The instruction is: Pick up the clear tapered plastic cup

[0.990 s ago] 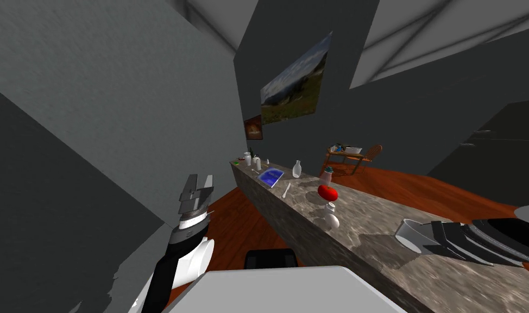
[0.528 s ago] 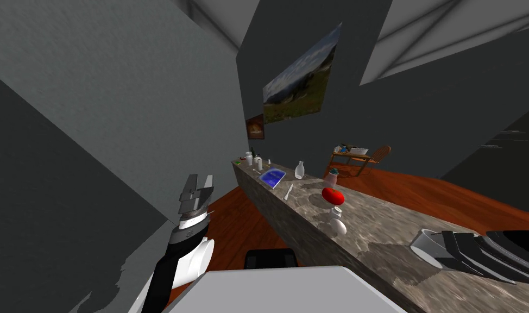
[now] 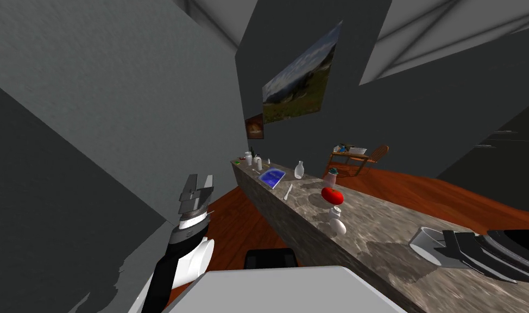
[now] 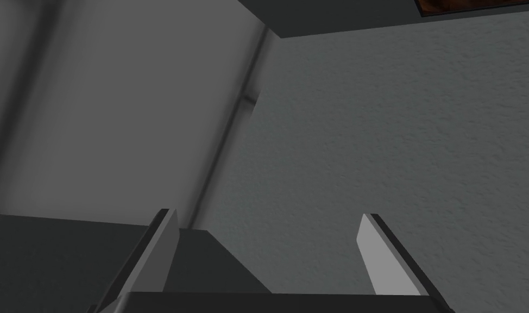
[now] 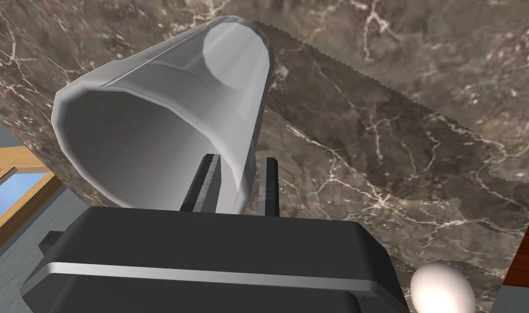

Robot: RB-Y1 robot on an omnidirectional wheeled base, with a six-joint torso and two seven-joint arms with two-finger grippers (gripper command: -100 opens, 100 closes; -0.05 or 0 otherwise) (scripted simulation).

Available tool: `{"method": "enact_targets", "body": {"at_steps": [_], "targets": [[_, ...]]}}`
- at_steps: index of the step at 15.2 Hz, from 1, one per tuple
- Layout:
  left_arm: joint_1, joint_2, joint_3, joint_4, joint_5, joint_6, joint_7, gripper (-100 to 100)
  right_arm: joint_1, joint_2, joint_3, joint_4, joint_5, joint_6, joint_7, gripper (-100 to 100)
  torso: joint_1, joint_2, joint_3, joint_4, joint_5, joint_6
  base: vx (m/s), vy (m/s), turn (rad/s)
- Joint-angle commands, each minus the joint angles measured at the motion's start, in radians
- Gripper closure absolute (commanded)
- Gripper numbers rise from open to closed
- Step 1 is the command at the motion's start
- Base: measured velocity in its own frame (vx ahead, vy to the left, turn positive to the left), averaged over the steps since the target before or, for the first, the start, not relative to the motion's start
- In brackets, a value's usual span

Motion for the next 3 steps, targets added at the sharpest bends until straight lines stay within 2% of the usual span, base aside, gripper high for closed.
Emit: {"method": "enact_targets", "body": {"at_steps": [1,3], "targets": [[0.000,0.000,0.000,0.000,0.000,0.000,0.000,0,0.026,-0.033,-0.018,-0.016,-0.023,-0.005,-0.004,100,0.000,0.000,0.000,0.000,0.000,0.000,-0.034,0.018,-0.091],[0.000,0.000,0.000,0.000,0.000,0.000,0.000,0,0.019,-0.029,-0.015,-0.010,-0.018,-0.008,-0.005,100,0.001,0.002,0.001,0.000,0.000,0.000,-0.031,0.015,-0.045]]}}
